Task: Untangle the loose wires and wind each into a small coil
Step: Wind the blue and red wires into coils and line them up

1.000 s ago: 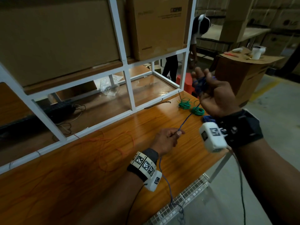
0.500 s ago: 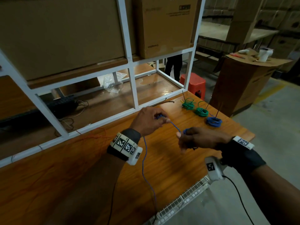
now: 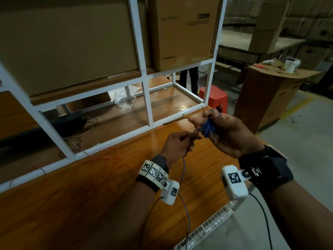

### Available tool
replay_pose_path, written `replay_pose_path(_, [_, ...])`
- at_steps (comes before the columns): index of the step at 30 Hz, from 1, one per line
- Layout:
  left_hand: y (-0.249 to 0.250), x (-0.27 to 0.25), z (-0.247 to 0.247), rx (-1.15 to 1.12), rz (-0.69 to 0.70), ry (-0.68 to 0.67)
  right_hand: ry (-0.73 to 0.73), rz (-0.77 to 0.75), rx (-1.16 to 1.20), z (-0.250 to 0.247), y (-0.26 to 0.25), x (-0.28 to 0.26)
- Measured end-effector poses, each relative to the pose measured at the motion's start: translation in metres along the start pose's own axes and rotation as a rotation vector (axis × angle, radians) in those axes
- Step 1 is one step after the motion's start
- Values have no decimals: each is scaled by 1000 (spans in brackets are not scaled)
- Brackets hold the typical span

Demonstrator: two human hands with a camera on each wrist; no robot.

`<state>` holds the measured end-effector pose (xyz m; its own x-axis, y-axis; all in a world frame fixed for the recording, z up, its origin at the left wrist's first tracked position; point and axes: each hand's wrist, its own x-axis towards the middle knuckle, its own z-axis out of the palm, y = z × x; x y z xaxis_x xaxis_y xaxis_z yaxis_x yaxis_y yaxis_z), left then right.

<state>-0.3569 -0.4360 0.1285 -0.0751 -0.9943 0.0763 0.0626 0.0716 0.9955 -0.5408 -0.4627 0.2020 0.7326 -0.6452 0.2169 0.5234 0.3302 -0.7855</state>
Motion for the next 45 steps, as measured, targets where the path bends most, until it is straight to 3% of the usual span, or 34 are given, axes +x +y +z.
replay_pose_path(3, [-11, -8, 15, 93, -27, 33, 304, -142, -12, -8, 6, 9])
replay_pose_path(5, [-13, -13, 23, 112, -60, 23, 406, -198, -77, -17, 14, 14])
replay_pose_path(6, [-14, -16, 25, 127, -75, 2, 448, -230, -194, -21, 19, 17])
replay_pose_path(9, [-22, -23, 23, 269, -141, -106, 565, -331, -829, -37, 26, 19])
replay_pose_path(12, [-24, -29, 7, 375, -141, -106, 579, -155, -1213, -42, 16, 11])
replay_pose_path(15, [-10, -28, -13, 494, -62, -38, 402, 193, -1537, -43, 17, 2])
replay_pose_path(17, [4, -25, -21, 581, -3, -56, 260, 325, -1682, -43, 24, -1])
replay_pose_path(19, [18, -19, -24, 614, 62, -54, 142, 401, -1647, -39, 28, -3])
replay_pose_path(22, [36, -5, -28, 519, 124, -17, 54, 596, -1305, -26, 27, -7])
replay_pose_path(24, [44, 4, -29, 480, 112, -45, -55, 616, -1135, -21, 28, -8])
replay_pose_path(26, [49, 13, -28, 380, 67, -122, -169, 553, -947, -22, 31, -9])
replay_pose_path(29, [47, 25, -29, 165, -7, -257, -205, 479, -500, -24, 34, -11])
replay_pose_path(34, [27, 24, -17, -120, -82, -222, -223, 236, 60, -23, 28, -8])
replay_pose_path(37, [7, 14, -2, -212, -134, -149, -119, 62, 106, -17, 15, 0])
replay_pose_path(41, [-20, -14, 20, -119, -221, -151, 299, -144, -37, -19, -10, 11])
replay_pose_path(43, [-33, -26, 24, -80, -227, -149, 517, -168, -273, -23, -17, 11])
replay_pose_path(45, [-41, -31, 22, -22, -202, -95, 622, -131, -639, -29, -18, 7])
